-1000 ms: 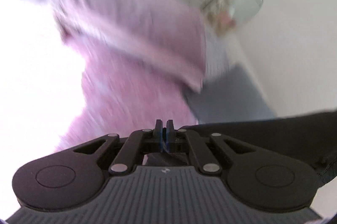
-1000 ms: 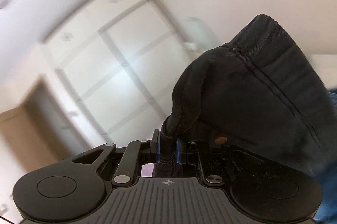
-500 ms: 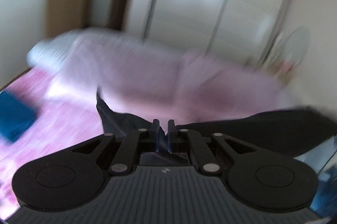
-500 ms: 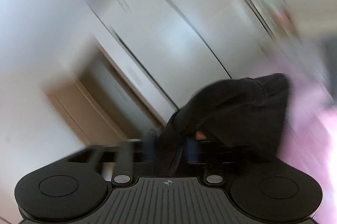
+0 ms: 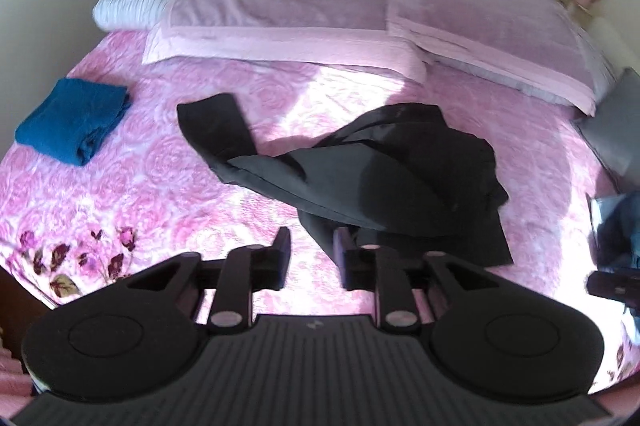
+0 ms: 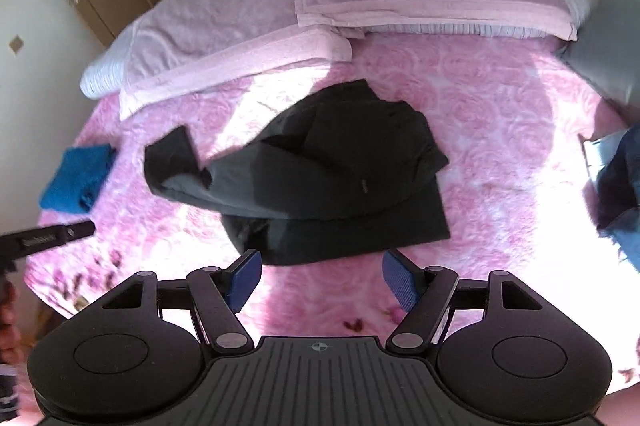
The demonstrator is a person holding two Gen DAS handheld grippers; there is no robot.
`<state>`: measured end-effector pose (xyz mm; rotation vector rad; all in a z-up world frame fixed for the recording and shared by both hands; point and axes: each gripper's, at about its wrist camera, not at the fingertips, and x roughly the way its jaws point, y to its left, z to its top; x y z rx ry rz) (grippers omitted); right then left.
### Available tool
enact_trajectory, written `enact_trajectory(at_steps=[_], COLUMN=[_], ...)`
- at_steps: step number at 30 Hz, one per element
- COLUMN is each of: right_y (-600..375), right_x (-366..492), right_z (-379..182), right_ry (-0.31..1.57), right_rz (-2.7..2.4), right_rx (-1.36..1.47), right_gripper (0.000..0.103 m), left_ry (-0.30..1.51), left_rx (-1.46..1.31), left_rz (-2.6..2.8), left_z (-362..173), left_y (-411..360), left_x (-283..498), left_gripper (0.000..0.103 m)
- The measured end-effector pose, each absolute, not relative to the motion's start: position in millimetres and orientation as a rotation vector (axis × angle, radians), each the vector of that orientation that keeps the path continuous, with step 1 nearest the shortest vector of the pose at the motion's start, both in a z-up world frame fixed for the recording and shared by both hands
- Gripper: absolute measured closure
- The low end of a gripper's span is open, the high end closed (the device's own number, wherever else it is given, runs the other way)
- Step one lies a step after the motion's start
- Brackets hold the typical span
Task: Fold clothes
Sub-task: 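Carry the trousers with both grippers and lay them on the open bed, then open both grippers and reach toward the trousers waistband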
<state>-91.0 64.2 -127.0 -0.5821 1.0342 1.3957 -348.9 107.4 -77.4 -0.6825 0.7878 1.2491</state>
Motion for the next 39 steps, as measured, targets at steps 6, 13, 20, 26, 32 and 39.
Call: enact_trajectory(at_steps=[6, 13, 20, 26, 32, 39], right_y=[9, -42, -85, -114, -131, -121], right_x=[-108, -102, -108, -116, -116, -122], right_z=[-131, -125, -122, -122, -118, -106], right_ry=[1.055, 1.052, 1.022, 1.001, 0.986, 0.962], right_rz=[1.35, 1.347, 1.4, 1.437, 1.441, 1.434], right_rx=[-0.635, -0.648, -0.651, -0.665, -0.662, -0.636], right_gripper=[0.033, 0.033, 0.033, 0.033, 0.033, 0.033], left_ry=[0.828, 0.832, 0.826, 0.817, 0.794, 0.773], left_rx=[-0.653, -0.637, -0.585, -0.571, -0.564, -0.545], left_rz=[1.253, 1.275, 1.317, 1.324, 1.311, 1.3], left_z=[-86, -81, -68, -64, -59, -54], left_y=[63, 1, -53, -91, -101, -84], left_x=[-338, -328, -321, -320, -318, -324], left_gripper=[0.079, 0.074, 0.07, 0.07, 0.069, 0.066])
